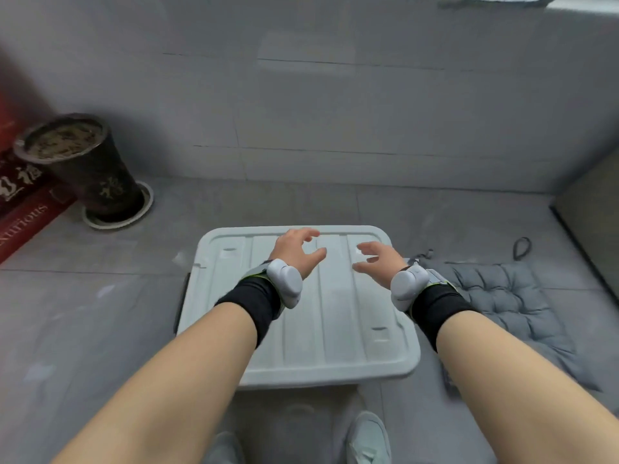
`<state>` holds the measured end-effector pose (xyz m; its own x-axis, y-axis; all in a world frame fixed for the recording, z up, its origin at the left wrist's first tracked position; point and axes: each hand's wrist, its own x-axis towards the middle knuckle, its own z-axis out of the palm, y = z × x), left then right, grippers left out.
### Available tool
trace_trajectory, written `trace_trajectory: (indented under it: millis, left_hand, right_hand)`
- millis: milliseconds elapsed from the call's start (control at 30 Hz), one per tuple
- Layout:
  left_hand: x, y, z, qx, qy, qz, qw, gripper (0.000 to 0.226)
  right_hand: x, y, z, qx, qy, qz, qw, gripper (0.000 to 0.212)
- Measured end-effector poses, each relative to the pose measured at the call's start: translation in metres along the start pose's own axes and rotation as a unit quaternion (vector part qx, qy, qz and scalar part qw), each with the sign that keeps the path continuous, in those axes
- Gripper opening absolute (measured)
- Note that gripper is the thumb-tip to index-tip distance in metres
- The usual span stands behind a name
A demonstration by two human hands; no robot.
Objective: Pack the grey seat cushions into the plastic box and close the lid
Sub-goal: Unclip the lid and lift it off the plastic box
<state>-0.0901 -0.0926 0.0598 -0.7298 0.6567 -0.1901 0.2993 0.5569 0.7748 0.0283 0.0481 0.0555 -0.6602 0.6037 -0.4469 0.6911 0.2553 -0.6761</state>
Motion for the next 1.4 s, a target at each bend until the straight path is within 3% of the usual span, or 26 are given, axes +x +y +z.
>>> trace_trajectory:
  millis: [300,367,400,500,633,933,1200,1400]
  left_hand:
    - [0.002,0.024,0.084,0.062,-0.082,0.015,0.995,0.044]
    - [0.002,0.022,0.095,0.069,-0.097,0.013,0.993,0.046]
    - [0.002,0.022,0.1,0.072,-0.103,0.013,0.992,0.047]
    - [0.005,0.021,0.113,0.081,-0.122,0.02,0.989,0.05]
    - [0.008,0.02,0.127,0.096,-0.153,0.022,0.983,0.055]
    - [0.006,0.023,0.137,0.117,-0.173,0.018,0.978,0.062]
    - [-0.008,0.058,0.099,0.122,-0.145,0.036,0.981,0.064]
    - [-0.039,0.101,0.044,0.122,-0.11,0.059,0.985,0.065]
  right_hand:
    - [0.003,0.075,-0.03,0.018,0.033,0.103,0.994,0.048]
    - [0.006,0.085,-0.03,0.001,0.035,0.123,0.992,0.03]
    - [0.007,0.089,-0.031,-0.014,0.037,0.128,0.991,0.009]
    - [0.014,0.101,-0.029,-0.021,0.04,0.141,0.989,0.031]
    - [0.019,0.112,-0.025,-0.023,0.01,0.151,0.988,0.042]
    - [0.027,0.123,-0.029,0.047,-0.008,0.165,0.985,0.015]
    - [0.001,0.089,-0.056,0.214,0.001,0.139,0.967,0.038]
    - [-0.042,0.025,-0.088,0.271,-0.018,0.091,0.958,0.031]
